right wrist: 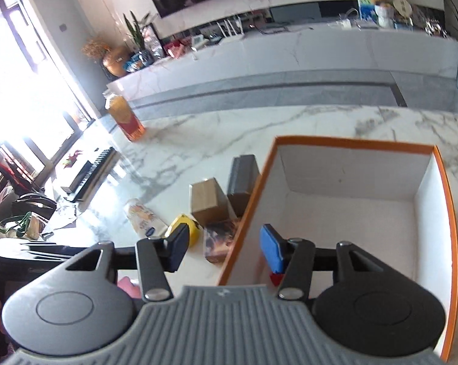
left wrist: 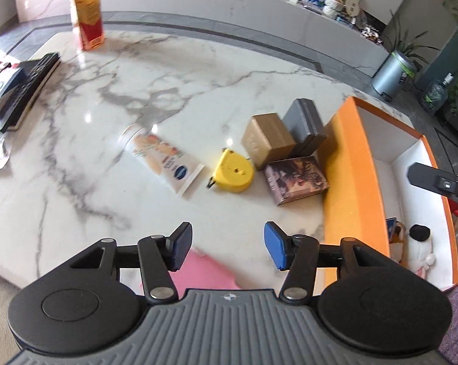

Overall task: Organize objects
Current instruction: 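Move both tools from the box to the pink notebook on the table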

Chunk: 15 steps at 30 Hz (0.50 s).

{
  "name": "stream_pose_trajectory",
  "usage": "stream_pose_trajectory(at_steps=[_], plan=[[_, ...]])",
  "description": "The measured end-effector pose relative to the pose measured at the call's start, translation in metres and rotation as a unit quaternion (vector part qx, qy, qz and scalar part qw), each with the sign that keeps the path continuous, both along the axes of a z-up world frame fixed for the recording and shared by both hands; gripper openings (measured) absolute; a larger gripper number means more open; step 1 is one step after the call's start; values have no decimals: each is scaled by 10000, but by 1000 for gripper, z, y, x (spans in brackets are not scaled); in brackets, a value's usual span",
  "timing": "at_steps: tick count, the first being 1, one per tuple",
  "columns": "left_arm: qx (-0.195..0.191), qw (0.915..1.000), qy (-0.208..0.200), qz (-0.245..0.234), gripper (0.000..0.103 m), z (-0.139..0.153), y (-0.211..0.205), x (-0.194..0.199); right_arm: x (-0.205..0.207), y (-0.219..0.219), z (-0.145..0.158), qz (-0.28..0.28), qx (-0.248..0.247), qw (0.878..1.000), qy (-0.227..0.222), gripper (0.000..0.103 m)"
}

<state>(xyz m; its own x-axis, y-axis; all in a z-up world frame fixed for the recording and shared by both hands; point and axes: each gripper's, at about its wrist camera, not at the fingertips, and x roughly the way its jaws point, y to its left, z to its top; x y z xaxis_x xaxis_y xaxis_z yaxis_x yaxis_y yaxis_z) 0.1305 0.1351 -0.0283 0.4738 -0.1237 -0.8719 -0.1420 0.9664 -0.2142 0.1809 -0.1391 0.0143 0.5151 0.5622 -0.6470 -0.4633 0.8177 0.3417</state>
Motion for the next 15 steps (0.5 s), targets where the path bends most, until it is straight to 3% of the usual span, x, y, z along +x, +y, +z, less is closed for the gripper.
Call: stream_pose_trajectory(at_steps=[3, 7, 11, 15], plan=[[-46, 9985, 279, 464, 64, -12, 22, -12, -12, 27, -1, 491, 107, 9986, 131, 55], [-113, 9960, 529, 710, 62, -29, 38, -23, -29, 78, -32, 986, -90, 9942, 410, 52], [-224, 9938, 759, 787, 51, -46, 45, -27, -33, 117, -72, 1212, -255, 9882, 897, 46], [-212, 9928, 891, 768, 43, -62, 45, -26, -32, 145, -104, 1311, -626, 9841, 1018, 46]])
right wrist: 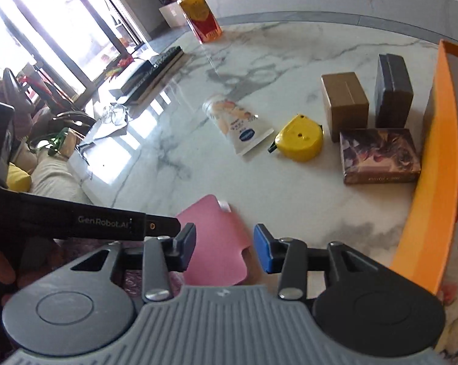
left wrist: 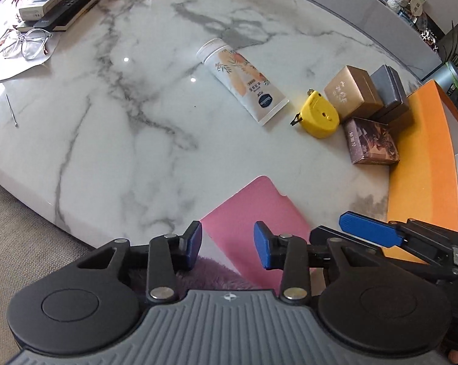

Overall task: Organize objects
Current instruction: 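Move both tools from the box to the pink notebook on the table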

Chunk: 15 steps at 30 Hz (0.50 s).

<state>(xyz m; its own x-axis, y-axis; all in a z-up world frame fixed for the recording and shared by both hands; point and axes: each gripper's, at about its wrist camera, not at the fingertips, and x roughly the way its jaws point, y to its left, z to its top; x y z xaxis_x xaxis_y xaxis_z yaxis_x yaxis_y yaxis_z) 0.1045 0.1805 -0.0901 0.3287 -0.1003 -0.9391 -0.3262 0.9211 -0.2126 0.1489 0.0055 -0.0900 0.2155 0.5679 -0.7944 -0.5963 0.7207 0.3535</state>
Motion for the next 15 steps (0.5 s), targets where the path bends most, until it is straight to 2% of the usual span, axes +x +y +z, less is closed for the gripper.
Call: stream_pose_trajectory(at_steps=[5, 10, 12, 15], plan=[[-117, 9998, 149, -88, 32, -14, 4, 7, 10, 16, -24, 53, -163, 9996, 217, 45], [-230, 9995, 147, -124, 32, -17, 9, 10, 18, 19, -38, 52, -131, 9989, 449, 44], [-250, 9995, 134, -120, 32, -17, 9, 10, 21, 16, -43, -13, 67, 9979, 640, 44], [-281, 9995, 103, -88, 32, -18, 10, 10, 21, 16, -42, 1, 55, 9979, 641, 42]])
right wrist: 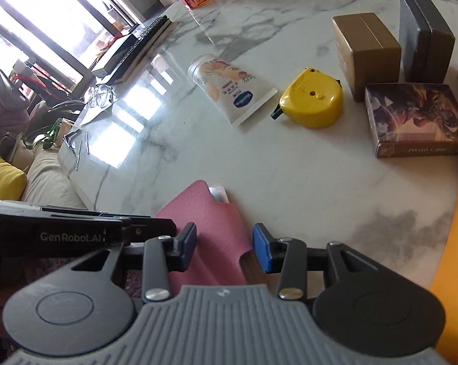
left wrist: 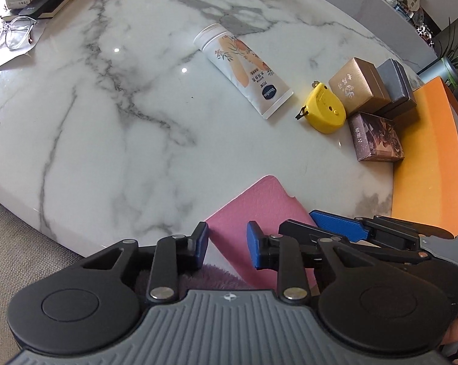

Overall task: Organize objects
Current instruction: 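Move both tools from the box to the pink notebook on the table, then grasp the pink notebook with the right tool and lift it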

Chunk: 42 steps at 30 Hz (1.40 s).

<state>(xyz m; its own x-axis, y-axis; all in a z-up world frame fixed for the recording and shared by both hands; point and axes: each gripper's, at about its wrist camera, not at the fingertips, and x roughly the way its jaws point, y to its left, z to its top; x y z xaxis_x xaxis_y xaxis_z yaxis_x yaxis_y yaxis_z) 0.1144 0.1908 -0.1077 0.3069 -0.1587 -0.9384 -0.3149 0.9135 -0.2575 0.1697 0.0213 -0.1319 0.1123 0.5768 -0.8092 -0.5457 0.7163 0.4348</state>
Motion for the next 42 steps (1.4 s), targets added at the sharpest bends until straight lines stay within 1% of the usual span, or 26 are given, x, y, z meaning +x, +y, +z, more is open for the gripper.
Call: stream_pose_trajectory(at_steps=[2, 4, 7, 9, 10, 11, 12, 13, 15, 16, 19, 21, 23, 27, 30, 32, 35, 38, 42], plan=[[-43, 10000, -38, 30, 32, 0, 0, -1, -2, -1, 4, -53, -23, 10000, 20, 39], [-110, 9999, -91, 76, 31, 3, 2, -4, -6, -3, 13, -36, -6, 10000, -61, 30], [-168, 9997, -172, 92, 31, 7, 3, -8, -15, -8, 30, 42, 41, 9998, -168, 22], [-199, 9994, -249, 116, 30, 10, 4, -12, -21, -9, 40, 115, 112, 9997, -173, 19], [-195, 9993, -280, 123, 28, 12, 4, -13, -25, -10, 46, 195, 198, 9995, -165, 19], [-185, 9993, -309, 125, 27, 13, 4, -15, -28, -10, 51, 274, 281, 9991, -142, 19], [-180, 9992, -341, 134, 27, 13, 5, -16, -31, -8, 56, 364, 387, 9986, -78, 16], [-157, 9992, -350, 148, 26, 14, 4, -16, -34, -5, 59, 403, 380, 9985, -26, 14], [-108, 9992, -352, 168, 24, 14, 4, -17, -39, 6, 59, 520, 224, 9983, -152, 16], [-124, 9991, -364, 177, 24, 13, 5, -17, -41, 11, 57, 523, 135, 9983, -231, 20], [-233, 9986, -421, 227, 25, 13, 8, -18, -45, 21, 54, 502, -105, 9976, -464, 28], [-256, 9985, -437, 225, 25, 12, 9, -18, -48, 26, 53, 549, -240, 9959, -670, 29], [-274, 9984, -438, 227, 25, 12, 9, -17, -48, 31, 52, 585, -329, 9948, -766, 29], [-277, 9985, -420, 211, 25, 11, 8, -15, -43, 34, 47, 582, -416, 9945, -764, 27], [-189, 9988, -432, 147, 25, 13, 5, -14, -44, 33, 48, 580, -454, 9943, -768, 25], [-132, 9983, -564, 84, 25, 20, 2, -15, -44, 31, 50, 536, -484, 9945, -765, 24], [-101, 9957, -922, -49, 25, 37, -4, -17, -44, 20, 58, 416, -426, 9948, -827, 23], [16, 9918, -1253, -251, 25, 57, -14, -15, -43, 1, 77, 216, -275, 9944, -994, 23], [58, 9842, -1609, -732, 25, 80, -35, -7, -39, -34, 107, -16, 45, 9937, -1124, 23]])
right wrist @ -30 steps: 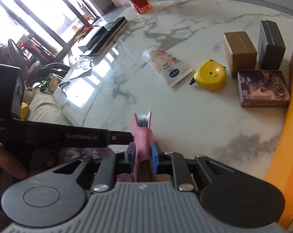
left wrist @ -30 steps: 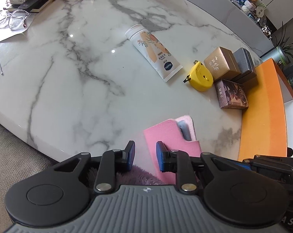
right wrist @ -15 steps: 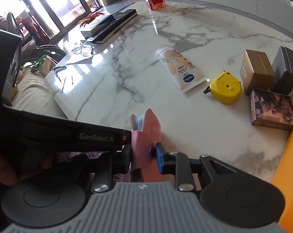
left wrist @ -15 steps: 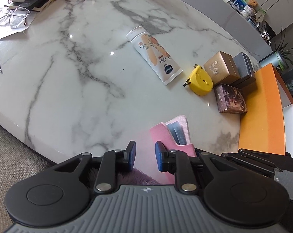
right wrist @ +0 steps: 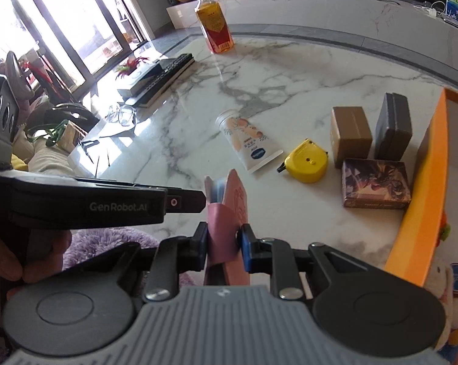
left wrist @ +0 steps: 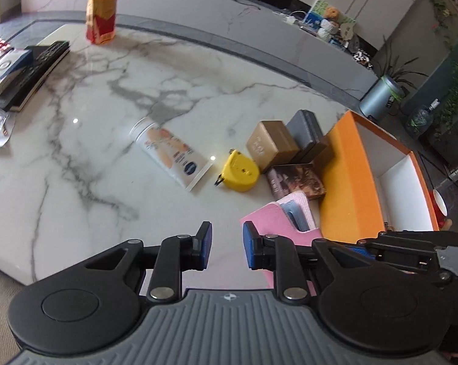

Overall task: Organize objects
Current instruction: 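Grasp the pink notebook with the right tool and lift it, then lower the pink notebook into the box with the right tool while the left tool grasps the anime card box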

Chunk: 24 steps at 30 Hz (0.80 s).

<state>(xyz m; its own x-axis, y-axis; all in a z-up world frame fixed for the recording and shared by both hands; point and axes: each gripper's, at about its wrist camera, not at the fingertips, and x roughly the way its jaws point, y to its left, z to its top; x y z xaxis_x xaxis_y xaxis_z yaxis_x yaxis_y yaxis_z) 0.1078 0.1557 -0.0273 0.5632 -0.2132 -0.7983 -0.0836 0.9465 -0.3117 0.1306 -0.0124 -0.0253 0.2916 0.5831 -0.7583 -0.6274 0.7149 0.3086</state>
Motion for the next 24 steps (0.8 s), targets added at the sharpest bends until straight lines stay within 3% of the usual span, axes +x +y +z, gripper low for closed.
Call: stream_pose_trajectory(at_steps=[4, 8, 12, 16, 22, 24], plan=[[333, 9970, -307, -627, 25, 16, -29, 15, 10, -42, 33, -328, 229, 9990, -173, 23], [775, 9815, -593, -1645, 27, 17, -69, 35, 20, -91, 66, -778, 404, 9949, -507, 23], [1260, 9520, -714, -2696, 38, -1, -106, 59, 35, -134, 76, -1257, 265, 9895, -656, 24], [1660, 9232, -754, -3382, 57, -27, -131, 86, 55, -173, 65, -1739, 223, 9834, -477, 24], [2227, 8825, -481, -4115, 66, -62, -157, 123, 94, -212, 33, -2337, 504, 9709, 120, 24], [2405, 8723, -302, -4247, 66, -74, -162, 134, 108, -217, 21, -2518, 605, 9655, 289, 24]])
